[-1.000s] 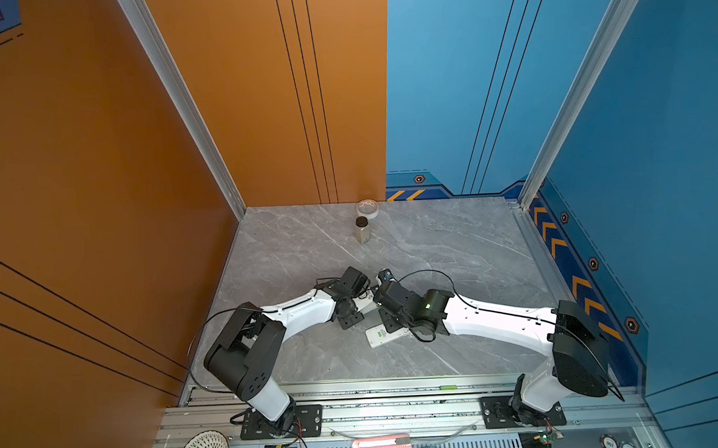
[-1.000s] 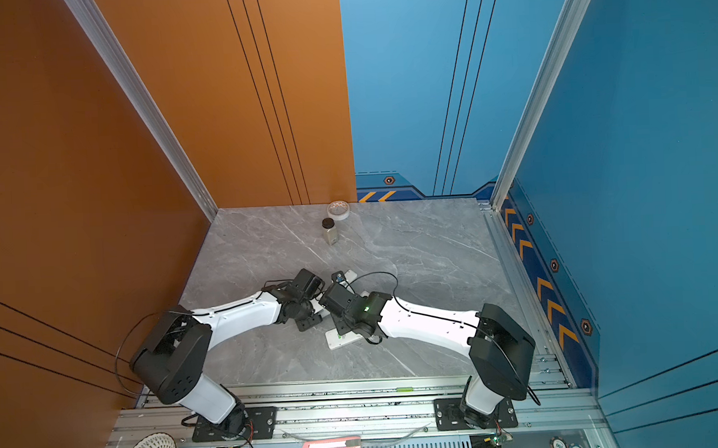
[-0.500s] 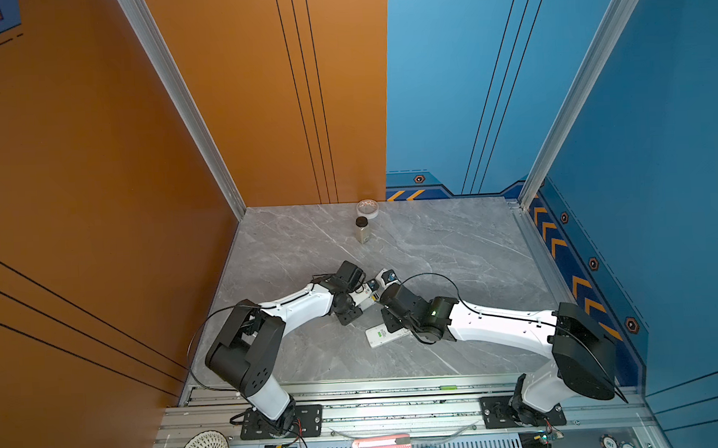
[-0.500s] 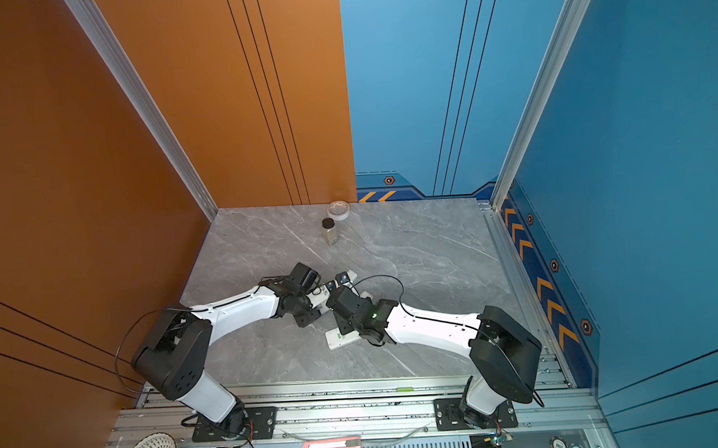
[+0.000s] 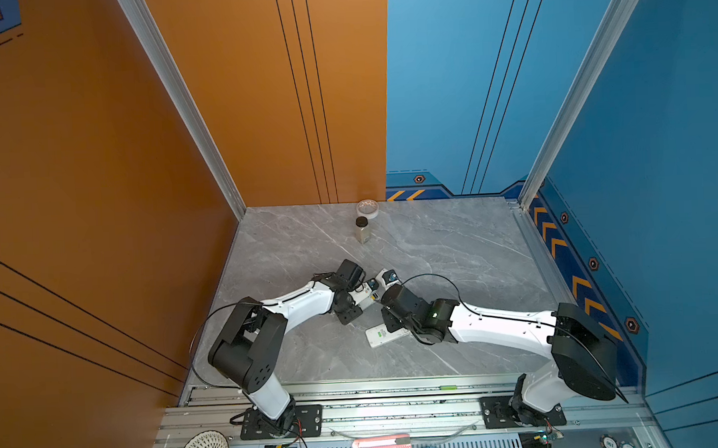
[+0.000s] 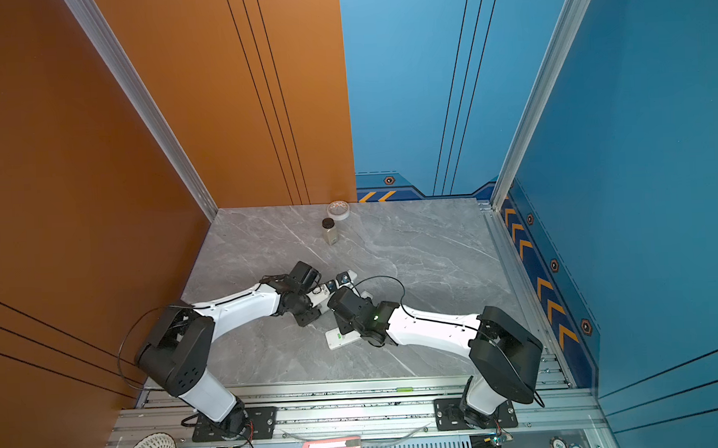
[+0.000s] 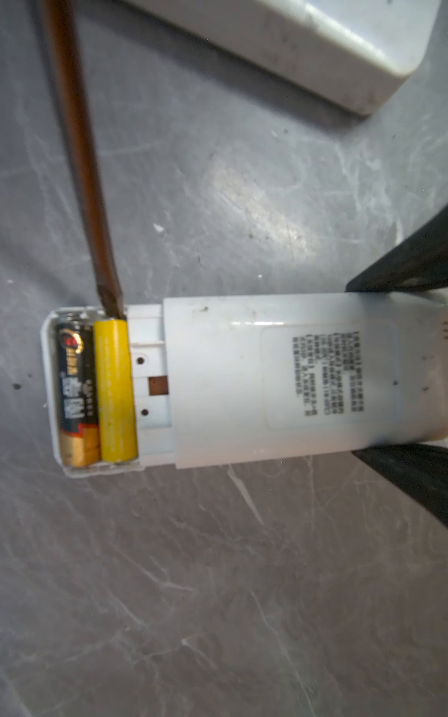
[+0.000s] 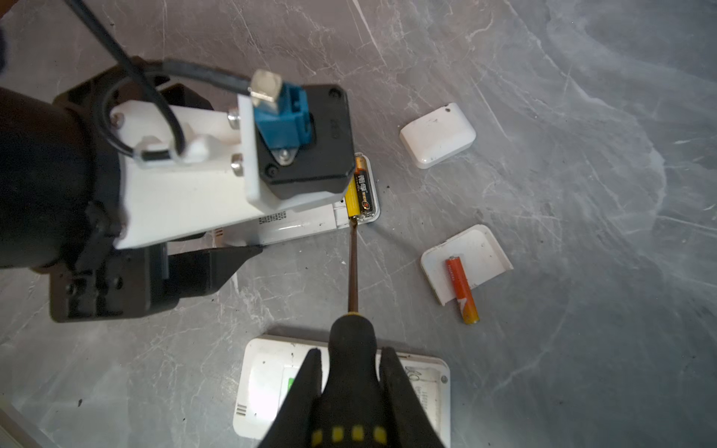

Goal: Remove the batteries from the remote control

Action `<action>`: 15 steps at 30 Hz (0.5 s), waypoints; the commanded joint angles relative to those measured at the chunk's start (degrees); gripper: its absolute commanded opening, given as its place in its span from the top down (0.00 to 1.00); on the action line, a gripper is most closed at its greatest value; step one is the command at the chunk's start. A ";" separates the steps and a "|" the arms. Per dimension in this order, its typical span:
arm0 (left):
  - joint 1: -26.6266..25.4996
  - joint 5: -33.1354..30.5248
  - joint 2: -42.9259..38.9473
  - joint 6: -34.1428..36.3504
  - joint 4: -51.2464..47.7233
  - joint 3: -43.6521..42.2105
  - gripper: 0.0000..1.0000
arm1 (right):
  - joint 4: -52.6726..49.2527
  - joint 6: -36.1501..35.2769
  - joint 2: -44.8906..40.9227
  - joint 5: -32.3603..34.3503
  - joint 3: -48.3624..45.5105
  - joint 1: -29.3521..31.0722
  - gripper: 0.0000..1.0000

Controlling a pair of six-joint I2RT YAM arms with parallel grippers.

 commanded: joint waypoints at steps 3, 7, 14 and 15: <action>-2.80 24.05 1.39 5.92 -10.11 1.30 1.00 | 15.94 -0.39 0.60 -0.11 -3.96 -0.74 1.00; -1.90 25.82 1.48 5.92 -10.99 1.84 1.00 | 22.62 -1.93 -0.28 1.73 -7.28 0.36 1.00; -1.72 26.04 1.92 5.92 -11.42 2.12 1.00 | 26.71 -1.98 -0.53 3.13 -8.47 1.92 1.00; -1.80 25.89 1.92 5.87 -11.42 2.12 1.00 | 26.49 -2.09 -0.62 3.52 -8.07 2.16 1.00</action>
